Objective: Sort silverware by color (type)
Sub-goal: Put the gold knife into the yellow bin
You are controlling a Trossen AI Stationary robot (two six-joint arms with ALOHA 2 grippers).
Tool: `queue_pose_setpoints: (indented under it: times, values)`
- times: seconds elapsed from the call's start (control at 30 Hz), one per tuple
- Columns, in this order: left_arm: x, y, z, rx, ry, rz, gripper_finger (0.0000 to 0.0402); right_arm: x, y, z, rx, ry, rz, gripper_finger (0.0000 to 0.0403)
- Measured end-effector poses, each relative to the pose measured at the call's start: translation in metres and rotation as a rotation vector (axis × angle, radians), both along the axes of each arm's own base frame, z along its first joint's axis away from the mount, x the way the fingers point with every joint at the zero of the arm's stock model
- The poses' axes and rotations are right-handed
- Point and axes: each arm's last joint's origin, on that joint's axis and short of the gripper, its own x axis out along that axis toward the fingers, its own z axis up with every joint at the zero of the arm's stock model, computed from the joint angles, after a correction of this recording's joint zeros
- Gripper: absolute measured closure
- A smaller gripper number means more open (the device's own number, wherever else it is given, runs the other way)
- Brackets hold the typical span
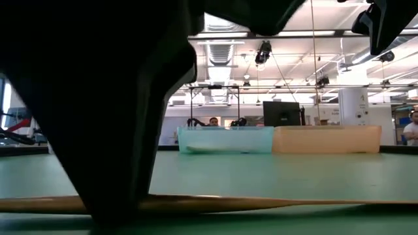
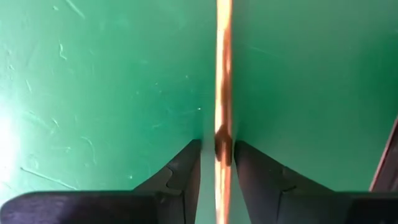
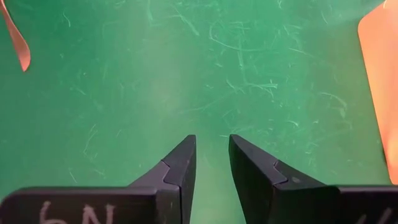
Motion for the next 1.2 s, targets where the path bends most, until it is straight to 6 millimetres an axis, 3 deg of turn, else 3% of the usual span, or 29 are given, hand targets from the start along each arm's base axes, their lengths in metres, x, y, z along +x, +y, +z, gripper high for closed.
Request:
queue_pose_setpoints:
  times: [0.13, 0.3, 0.47, 0.67, 0.93, 1.2]
  values:
    - [0.007, 0.010, -0.005, -0.039, 0.037, 0.086, 0.0330, 0.000, 0.000, 0.000, 0.000, 0.000, -0.001, 0.0322]
    - [0.015, 0.026, -0.004, -0.059, 0.054, 0.149, 0.0389, 0.000, 0.000, 0.000, 0.001, 0.000, -0.003, 0.0330]
    - [0.019, 0.035, 0.008, -0.068, 0.054, 0.107, 0.0394, 0.000, 0.000, 0.000, 0.001, 0.000, -0.005, 0.0333]
    - [0.017, 0.046, 0.036, 0.037, -0.012, 0.029, 0.0398, 0.000, 0.000, 0.000, 0.005, -0.001, -0.016, 0.0330]
    - [0.004, 0.071, 0.067, 0.234, 0.012, 0.119, 0.0399, -0.001, -0.001, 0.000, -0.004, 0.008, -0.009, 0.0333]
    - [0.000, 0.101, 0.135, 0.429, -0.346, 0.361, 0.0399, -0.006, -0.007, -0.008, -0.141, -0.157, -0.038, 0.0334]
